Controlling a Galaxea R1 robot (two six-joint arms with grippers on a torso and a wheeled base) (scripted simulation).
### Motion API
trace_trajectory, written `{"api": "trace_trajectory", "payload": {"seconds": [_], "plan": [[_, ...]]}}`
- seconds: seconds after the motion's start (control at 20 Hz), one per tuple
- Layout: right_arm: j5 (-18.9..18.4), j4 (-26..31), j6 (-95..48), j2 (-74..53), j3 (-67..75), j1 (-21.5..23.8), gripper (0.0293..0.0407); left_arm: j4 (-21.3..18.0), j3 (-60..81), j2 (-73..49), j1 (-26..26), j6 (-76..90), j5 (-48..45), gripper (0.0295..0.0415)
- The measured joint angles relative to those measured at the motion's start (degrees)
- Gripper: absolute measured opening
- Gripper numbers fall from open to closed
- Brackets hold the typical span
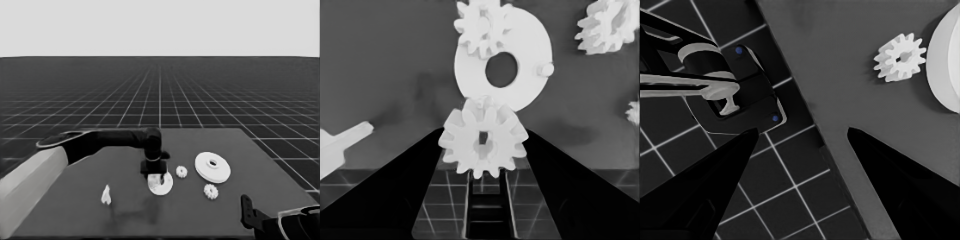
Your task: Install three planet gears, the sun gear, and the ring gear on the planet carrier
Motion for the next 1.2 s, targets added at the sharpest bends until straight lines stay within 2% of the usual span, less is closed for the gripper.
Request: {"api": "trace_trajectory", "payload": {"seconds": [0.1, 0.15, 0.25, 0.6, 0.7, 0.75, 0.85, 1.1, 1.2], "plan": [[0.00, 0.00, 0.00, 0.00, 0.00, 0.00, 0.0385, -0.01, -0.68, 0.48, 0.01, 0.16, -0.02, 0.0312], [0.00, 0.00, 0.00, 0.00, 0.00, 0.00, 0.0385, 4.10, -2.45, 0.89, 3.86, 1.47, -0.41, 0.0312], [0.00, 0.00, 0.00, 0.00, 0.00, 0.00, 0.0385, 7.79, -4.99, 1.43, 7.96, 3.22, -1.23, 0.0312], [0.00, 0.00, 0.00, 0.00, 0.00, 0.00, 0.0385, 9.58, -6.60, 1.80, 9.71, 4.27, -1.88, 0.0312], [0.00, 0.00, 0.00, 0.00, 0.00, 0.00, 0.0385, 9.61, -6.63, 1.81, 9.74, 4.28, -1.89, 0.0371], [0.00, 0.00, 0.00, 0.00, 0.00, 0.00, 0.0385, 9.61, -6.63, 1.81, 9.74, 4.29, -1.90, 0.0381], [0.00, 0.00, 0.00, 0.00, 0.00, 0.00, 0.0385, 9.62, -6.64, 1.81, 9.75, 4.29, -1.90, 0.0384], [0.00, 0.00, 0.00, 0.00, 0.00, 0.00, 0.0385, 9.62, -6.64, 1.81, 9.75, 4.29, -1.90, 0.0385], [0.00, 0.00, 0.00, 0.00, 0.00, 0.00, 0.0385, 3.63, -2.20, 0.87, 3.70, 1.17, -0.23, 0.0385]]}}
